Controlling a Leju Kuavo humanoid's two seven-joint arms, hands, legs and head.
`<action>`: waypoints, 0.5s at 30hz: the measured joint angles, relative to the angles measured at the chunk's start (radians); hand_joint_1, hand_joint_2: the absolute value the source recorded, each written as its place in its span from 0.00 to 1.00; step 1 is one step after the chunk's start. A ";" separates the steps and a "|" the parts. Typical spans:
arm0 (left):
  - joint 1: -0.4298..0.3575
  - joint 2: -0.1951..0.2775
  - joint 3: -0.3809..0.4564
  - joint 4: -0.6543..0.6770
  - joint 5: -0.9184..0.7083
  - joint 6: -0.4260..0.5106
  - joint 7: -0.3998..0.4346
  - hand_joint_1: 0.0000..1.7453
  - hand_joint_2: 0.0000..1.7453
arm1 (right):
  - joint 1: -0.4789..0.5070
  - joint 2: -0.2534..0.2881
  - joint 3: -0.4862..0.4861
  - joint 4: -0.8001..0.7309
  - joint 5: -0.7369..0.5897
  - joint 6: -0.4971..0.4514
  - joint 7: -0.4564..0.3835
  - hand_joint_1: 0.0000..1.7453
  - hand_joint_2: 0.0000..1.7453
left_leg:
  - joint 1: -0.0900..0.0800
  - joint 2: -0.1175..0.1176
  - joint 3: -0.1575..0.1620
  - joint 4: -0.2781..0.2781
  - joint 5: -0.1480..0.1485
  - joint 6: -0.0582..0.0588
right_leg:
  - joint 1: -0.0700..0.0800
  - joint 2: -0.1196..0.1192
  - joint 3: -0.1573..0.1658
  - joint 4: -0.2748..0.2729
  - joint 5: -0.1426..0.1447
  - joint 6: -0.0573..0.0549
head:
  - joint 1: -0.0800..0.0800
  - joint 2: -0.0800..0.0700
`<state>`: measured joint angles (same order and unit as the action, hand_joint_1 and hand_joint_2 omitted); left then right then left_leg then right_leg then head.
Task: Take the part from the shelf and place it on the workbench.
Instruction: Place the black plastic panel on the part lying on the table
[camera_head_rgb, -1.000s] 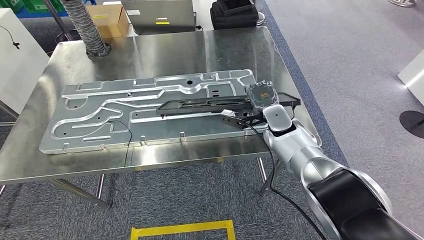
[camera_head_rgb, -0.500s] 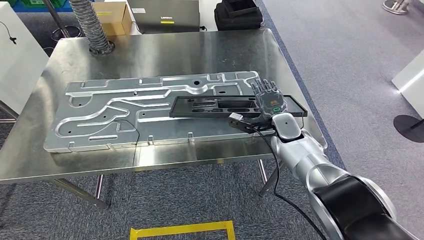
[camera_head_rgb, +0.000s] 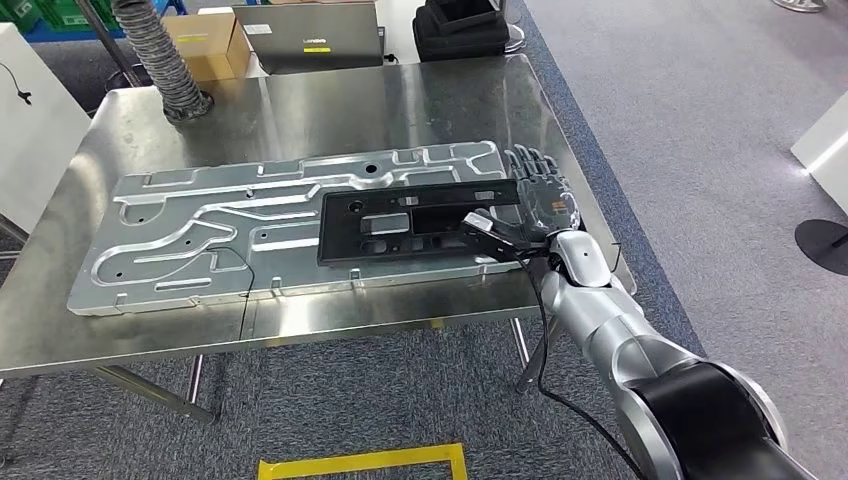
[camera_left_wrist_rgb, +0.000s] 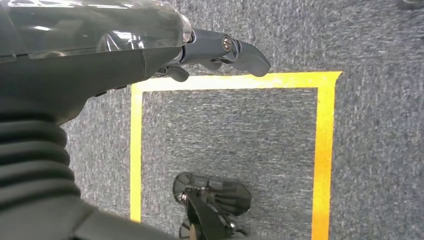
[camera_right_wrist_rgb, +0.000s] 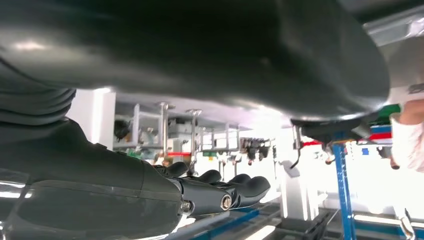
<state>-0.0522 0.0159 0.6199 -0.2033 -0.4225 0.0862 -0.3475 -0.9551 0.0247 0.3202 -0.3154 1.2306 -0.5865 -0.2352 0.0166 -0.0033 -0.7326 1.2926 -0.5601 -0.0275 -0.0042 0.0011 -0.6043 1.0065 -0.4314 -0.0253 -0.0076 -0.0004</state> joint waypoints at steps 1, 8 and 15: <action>0.001 0.000 0.000 0.000 -0.001 0.000 0.002 0.00 0.00 | 0.005 0.004 -0.017 -0.004 -0.052 0.009 -0.046 0.00 0.00 | 0.000 0.000 -0.005 0.004 0.011 0.001 | 0.002 0.000 0.001 0.001 -0.001 0.000 | 0.000 0.000; -0.001 -0.001 0.002 0.000 -0.022 -0.003 0.025 0.00 0.00 | 0.090 0.061 -0.227 -0.326 -0.991 0.552 -0.454 0.00 0.00 | -0.008 -0.005 0.125 -0.272 0.131 0.026 | 0.009 0.003 0.002 0.011 -0.011 0.020 | 0.000 0.000; 0.002 -0.008 0.025 0.000 -0.018 -0.003 0.022 0.00 0.00 | 0.258 0.026 -0.273 -0.999 -1.392 0.676 -0.422 0.00 0.00 | -0.006 -0.007 0.130 -0.290 0.140 0.053 | 0.001 0.003 -0.117 0.279 -0.154 0.045 | 0.000 0.000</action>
<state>-0.0501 0.0080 0.6446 -0.2033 -0.4400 0.0832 -0.3252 -0.6972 0.0510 0.0476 -1.3148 -0.1616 0.0898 -0.6576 0.0109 -0.0100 -0.6026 1.0024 -0.4199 0.0256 -0.0030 0.0044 -0.7215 1.2851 -0.5852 0.0193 -0.0076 -0.0004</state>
